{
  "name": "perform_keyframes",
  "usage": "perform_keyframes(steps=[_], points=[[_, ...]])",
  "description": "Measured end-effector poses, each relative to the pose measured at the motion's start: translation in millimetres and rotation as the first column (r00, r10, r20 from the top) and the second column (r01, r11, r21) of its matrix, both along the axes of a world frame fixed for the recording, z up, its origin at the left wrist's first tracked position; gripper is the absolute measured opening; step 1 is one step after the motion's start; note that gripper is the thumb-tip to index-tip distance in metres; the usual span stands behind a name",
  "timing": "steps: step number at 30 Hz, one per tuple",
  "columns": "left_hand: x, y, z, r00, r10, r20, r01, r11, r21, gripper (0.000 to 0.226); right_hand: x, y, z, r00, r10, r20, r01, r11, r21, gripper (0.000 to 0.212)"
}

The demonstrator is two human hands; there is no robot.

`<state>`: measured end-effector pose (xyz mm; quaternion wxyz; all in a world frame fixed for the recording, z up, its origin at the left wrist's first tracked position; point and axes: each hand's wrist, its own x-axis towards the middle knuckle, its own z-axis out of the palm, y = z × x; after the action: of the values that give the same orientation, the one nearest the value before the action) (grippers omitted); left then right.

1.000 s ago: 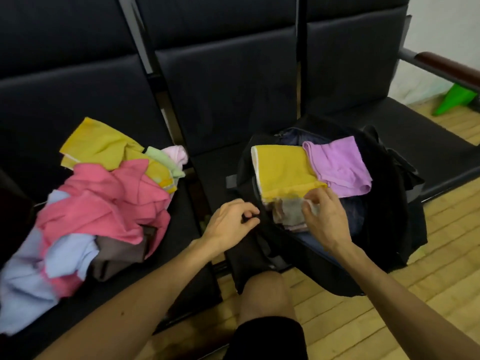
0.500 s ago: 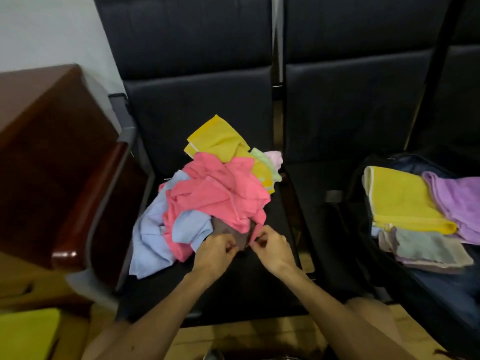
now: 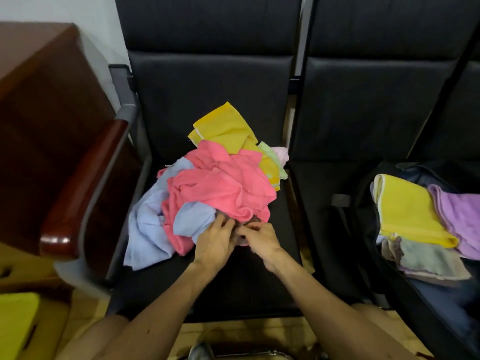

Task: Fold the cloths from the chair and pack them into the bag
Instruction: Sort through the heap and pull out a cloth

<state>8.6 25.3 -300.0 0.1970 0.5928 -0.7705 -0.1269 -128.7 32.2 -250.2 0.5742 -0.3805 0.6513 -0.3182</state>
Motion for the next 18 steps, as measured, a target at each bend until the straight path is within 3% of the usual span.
perform_keyframes(steps=[3, 6, 9, 13, 18], points=[[1, -4, 35, 0.983, 0.062, -0.174, -0.082, 0.991, -0.106, 0.024, 3, -8, 47, 0.999, 0.022, 0.040, -0.018, 0.994, -0.110, 0.007], [4, -15, 90, 0.979, 0.042, -0.201, -0.108, 0.938, -0.331, 0.010, 3, -17, 93, 0.999, 0.039, 0.020, -0.033, 0.971, -0.236, 0.006], [10, -20, 148, 0.964, 0.026, -0.265, -0.105, 0.951, -0.291, 0.007, 2, -22, 146, 0.998, 0.048, -0.048, -0.064, 0.894, -0.443, 0.021], [14, -14, 221, 0.932, -0.055, -0.359, -0.078, 0.935, -0.346, 0.011, -6, -12, 204, 0.984, 0.056, -0.170, -0.155, 0.744, -0.650, 0.021], [14, 12, 278, 0.825, -0.159, -0.542, 0.000, 0.959, -0.283, 0.018, -33, 24, 249, 0.904, 0.119, -0.410, -0.390, 0.620, -0.681, 0.038]])
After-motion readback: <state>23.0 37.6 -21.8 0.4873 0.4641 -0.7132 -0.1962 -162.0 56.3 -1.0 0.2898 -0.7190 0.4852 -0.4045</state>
